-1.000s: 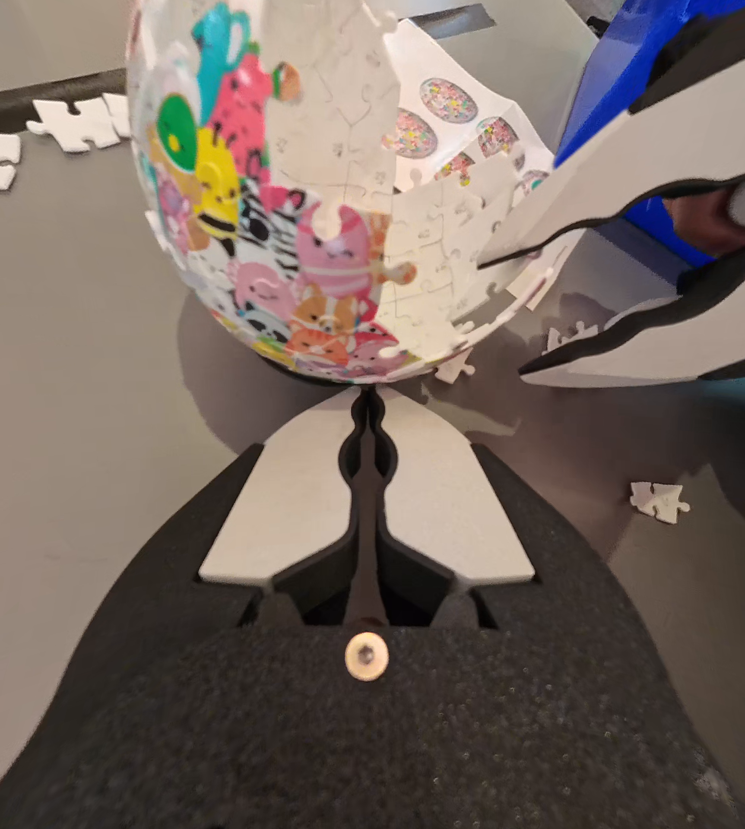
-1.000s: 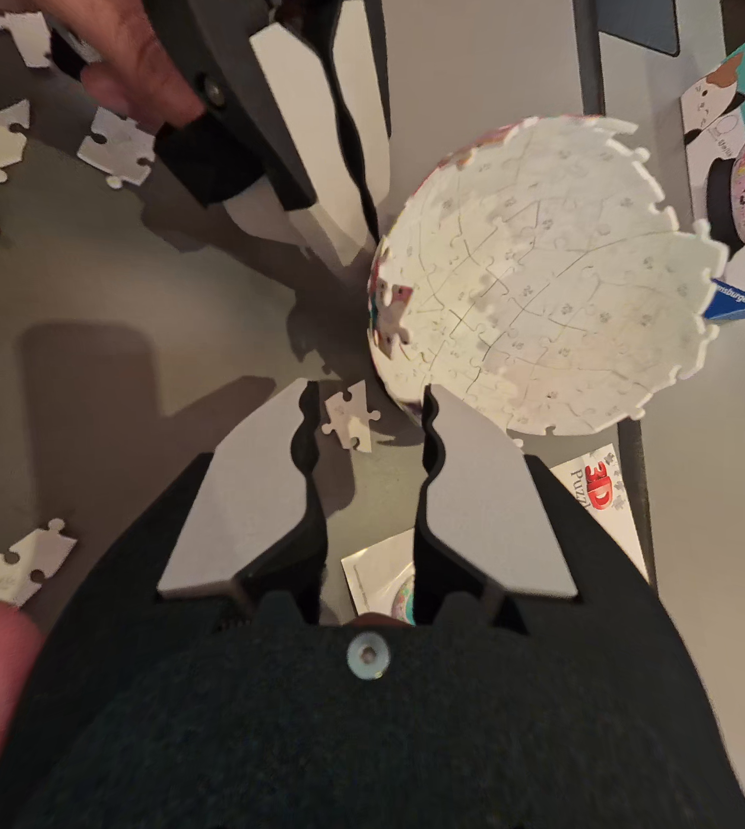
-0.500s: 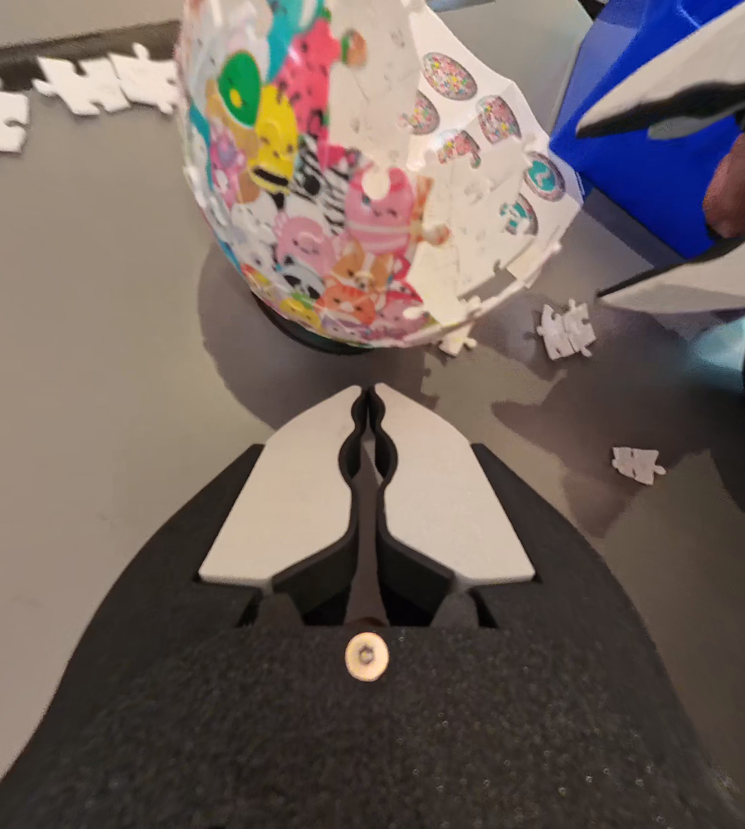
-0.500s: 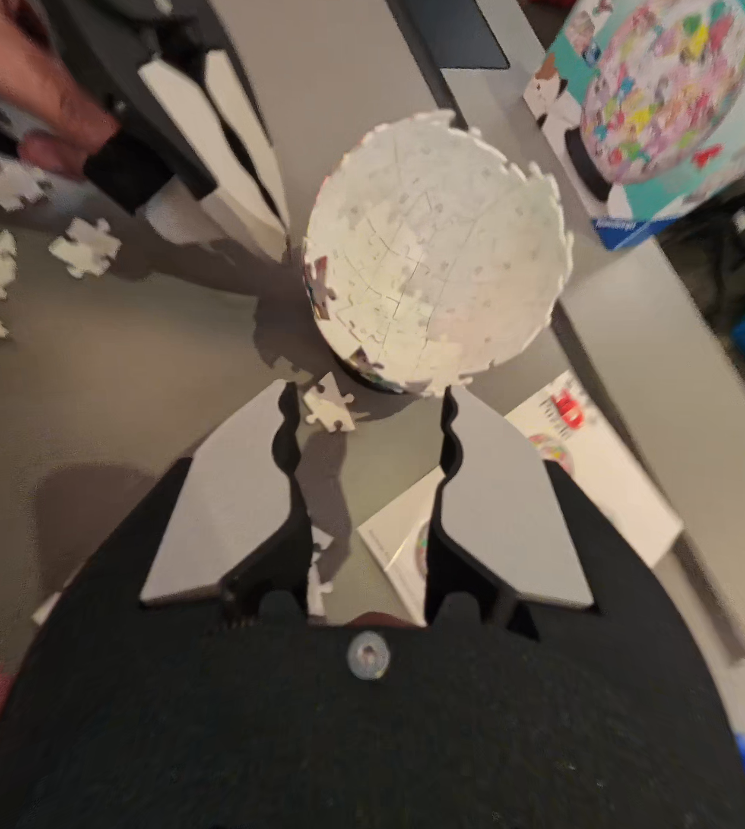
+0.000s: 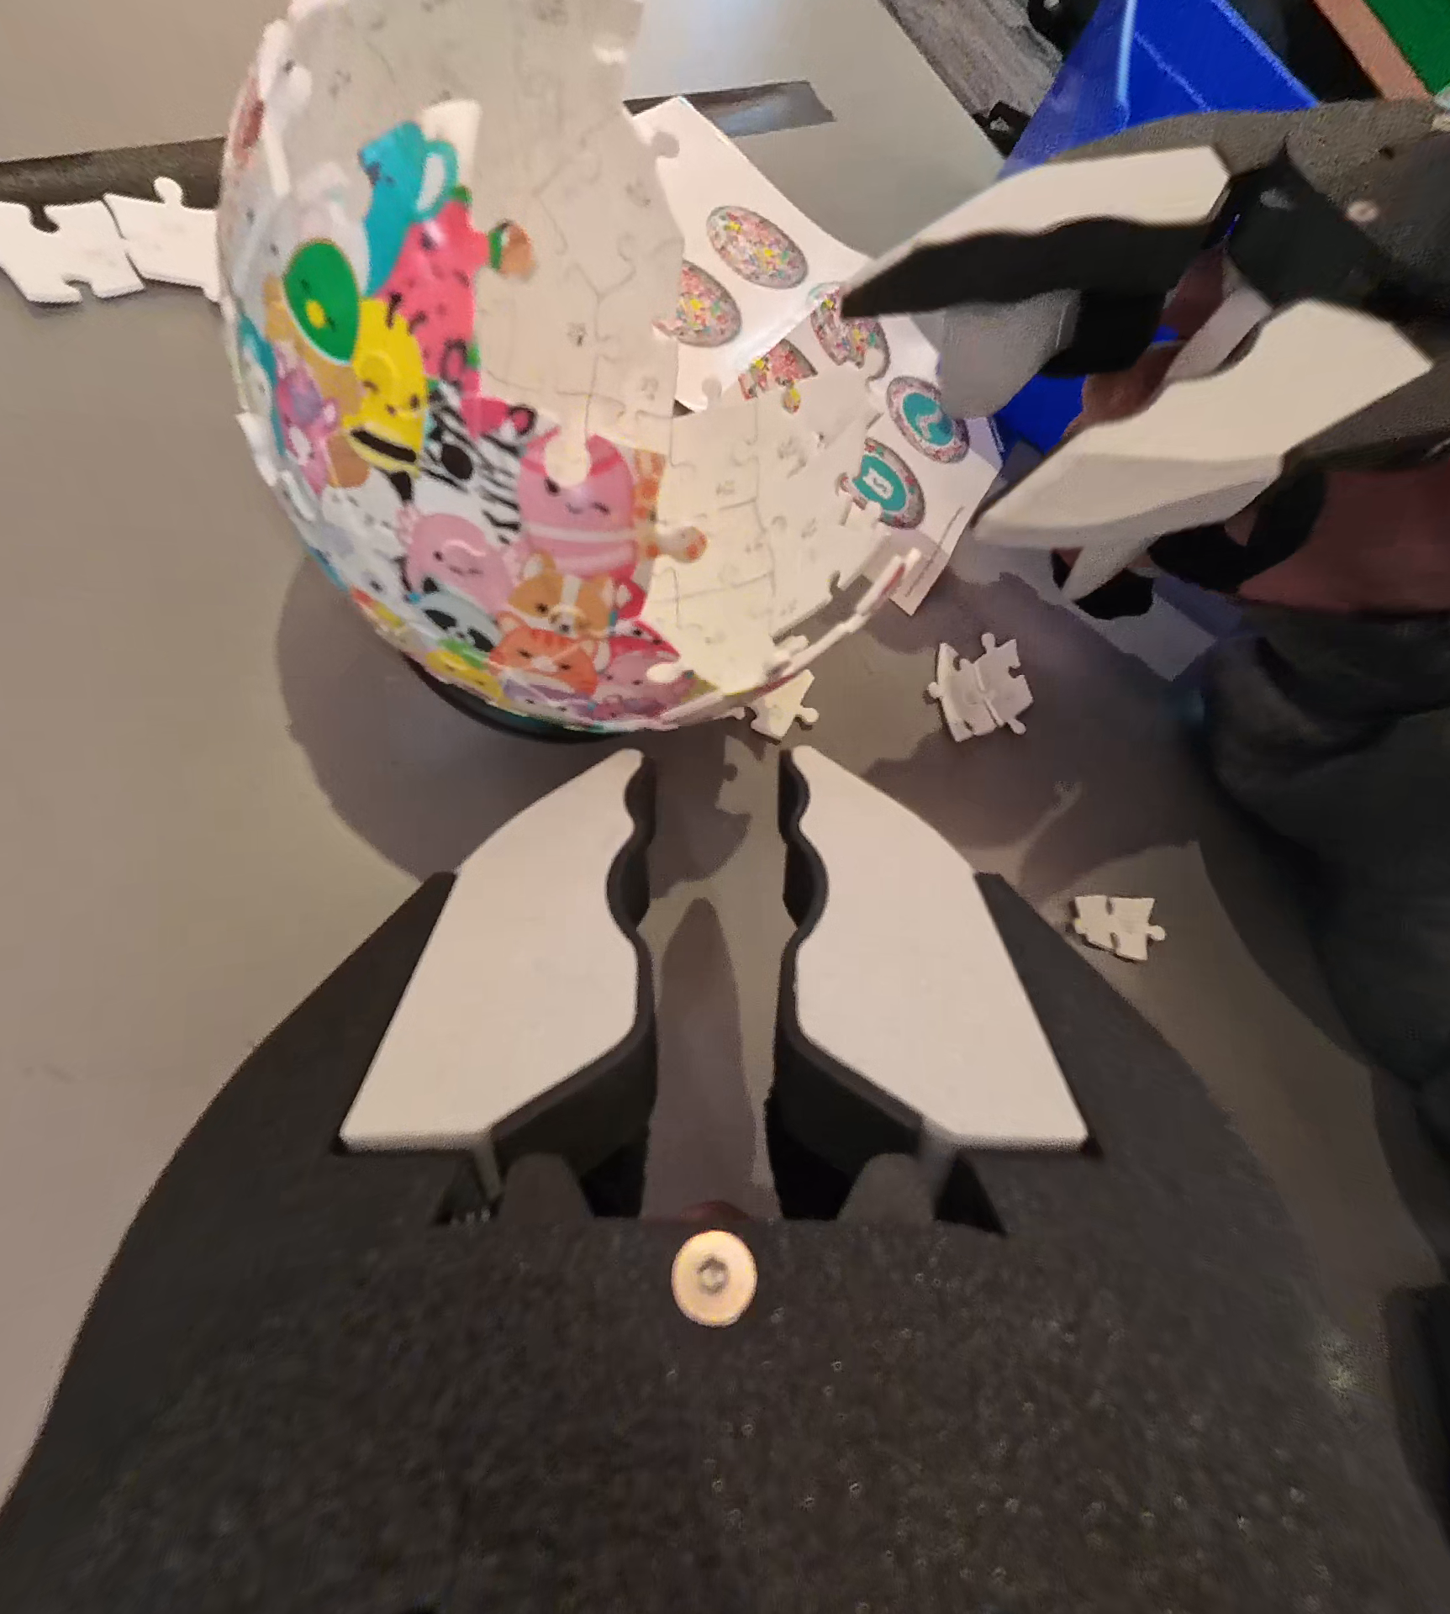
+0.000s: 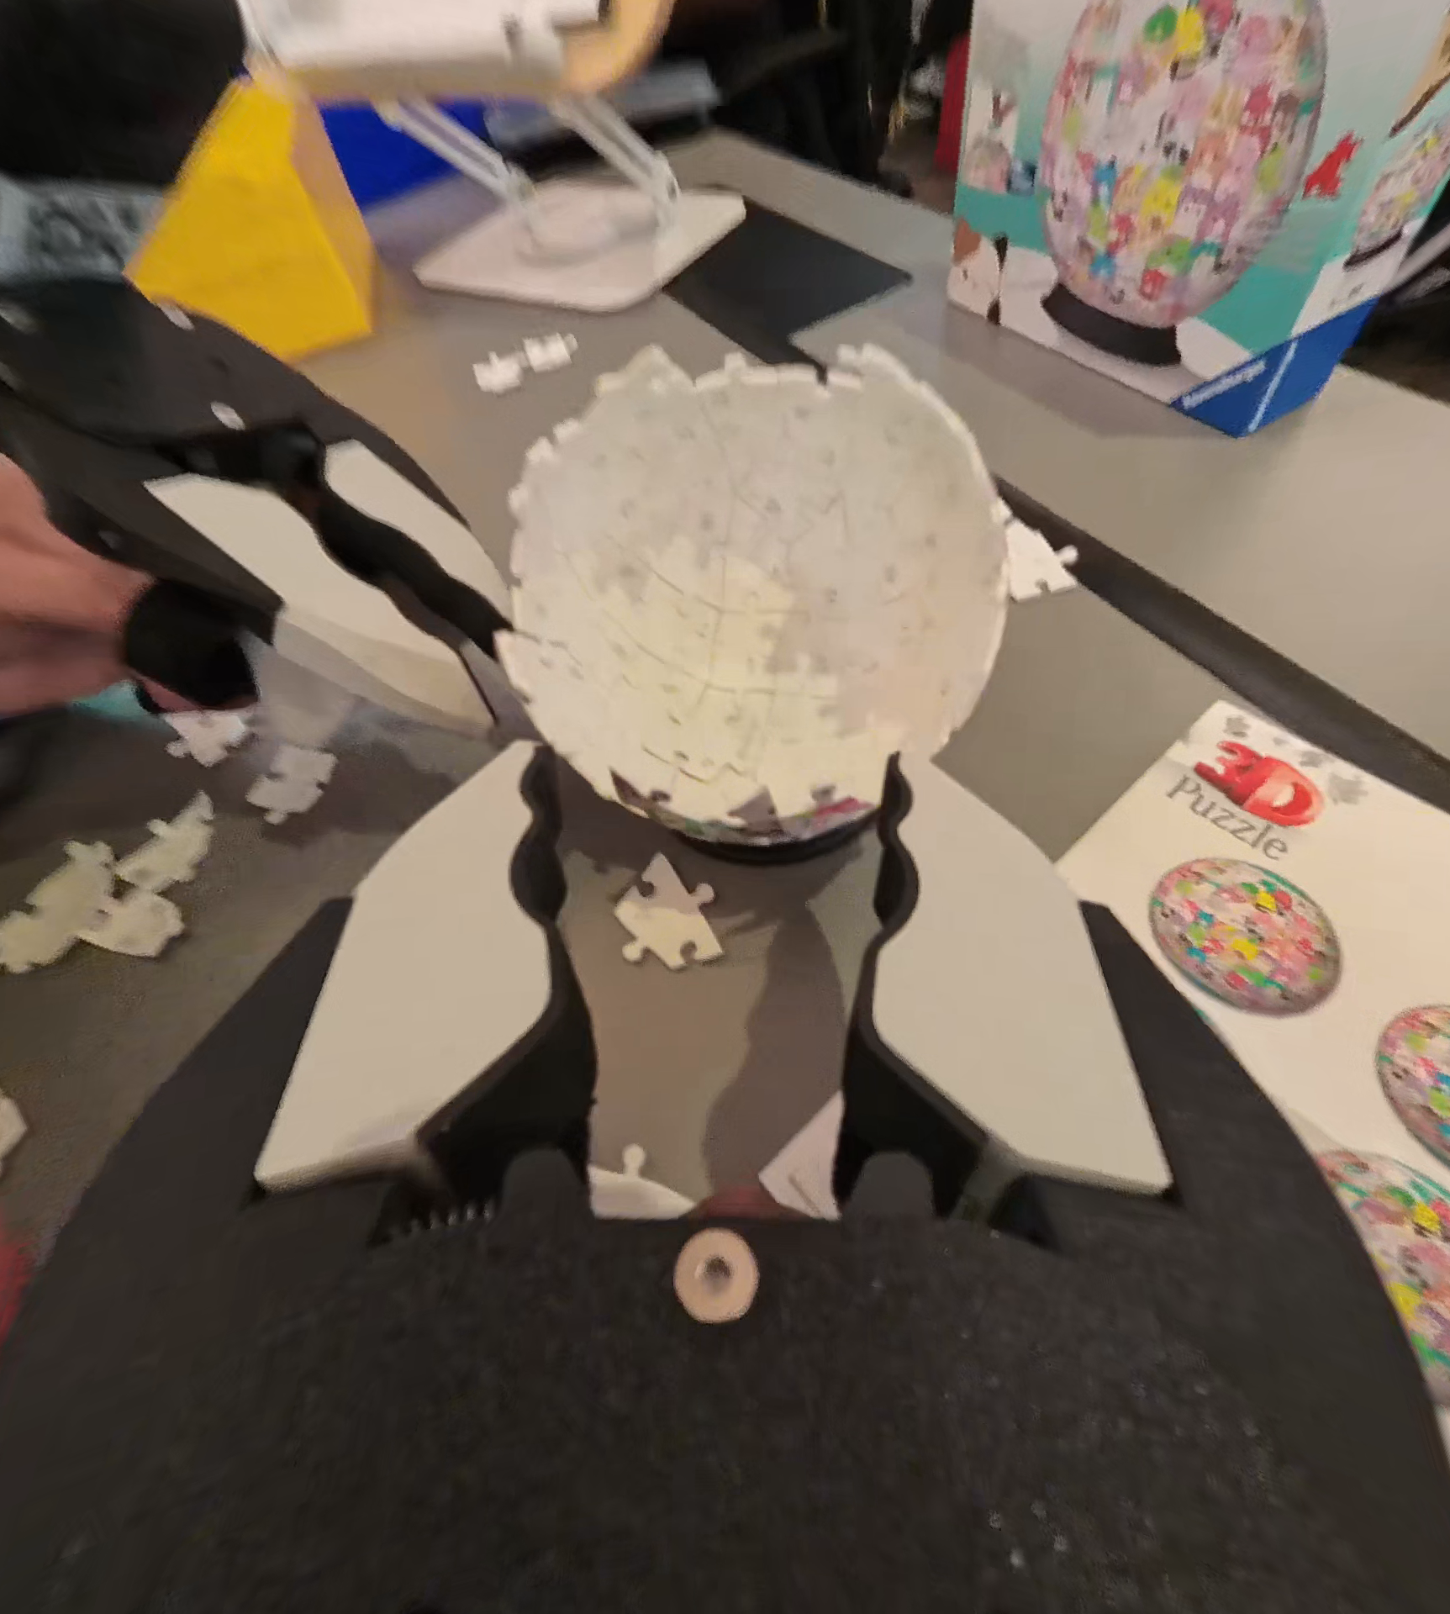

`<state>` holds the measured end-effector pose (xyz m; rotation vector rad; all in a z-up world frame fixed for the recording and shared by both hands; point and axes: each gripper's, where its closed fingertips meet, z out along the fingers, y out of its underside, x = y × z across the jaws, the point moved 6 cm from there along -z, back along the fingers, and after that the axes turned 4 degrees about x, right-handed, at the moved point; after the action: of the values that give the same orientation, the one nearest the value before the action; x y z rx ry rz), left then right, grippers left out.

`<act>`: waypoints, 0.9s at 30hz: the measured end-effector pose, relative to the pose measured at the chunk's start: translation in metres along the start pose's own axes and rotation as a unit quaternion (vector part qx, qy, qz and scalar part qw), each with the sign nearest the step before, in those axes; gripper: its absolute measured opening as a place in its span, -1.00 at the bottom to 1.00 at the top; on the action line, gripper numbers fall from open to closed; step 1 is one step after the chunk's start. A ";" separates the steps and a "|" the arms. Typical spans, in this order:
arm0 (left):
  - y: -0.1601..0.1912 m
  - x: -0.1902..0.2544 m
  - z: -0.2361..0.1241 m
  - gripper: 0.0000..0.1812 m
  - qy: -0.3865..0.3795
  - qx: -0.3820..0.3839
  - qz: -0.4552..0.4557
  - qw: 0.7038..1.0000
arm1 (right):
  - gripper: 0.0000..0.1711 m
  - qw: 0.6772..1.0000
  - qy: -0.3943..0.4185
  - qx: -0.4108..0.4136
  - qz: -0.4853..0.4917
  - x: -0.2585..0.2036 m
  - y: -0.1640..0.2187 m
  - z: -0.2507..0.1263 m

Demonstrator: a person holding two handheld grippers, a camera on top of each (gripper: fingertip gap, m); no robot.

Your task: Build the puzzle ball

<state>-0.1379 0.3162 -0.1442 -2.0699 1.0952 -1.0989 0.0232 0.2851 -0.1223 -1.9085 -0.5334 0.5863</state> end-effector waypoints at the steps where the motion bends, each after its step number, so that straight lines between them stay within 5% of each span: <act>1: 0.000 -0.002 0.001 -0.71 -0.003 -0.001 0.001 1.000 | -0.20 1.000 0.008 -0.017 -0.008 0.000 0.004 0.003; 20: -0.025 -0.060 -0.011 -0.73 -0.056 0.012 0.001 0.998 | -0.18 1.000 0.012 -0.014 0.012 -0.039 0.020 0.018; 27: -0.033 -0.096 -0.021 -0.73 -0.070 0.039 0.090 0.993 | -0.30 0.973 0.058 -0.116 -0.193 -0.036 0.005 0.008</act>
<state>-0.1750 0.4134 -0.1474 -1.9138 1.1259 -0.8801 -0.0090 0.2673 -0.1240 -1.9698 -0.9031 0.1634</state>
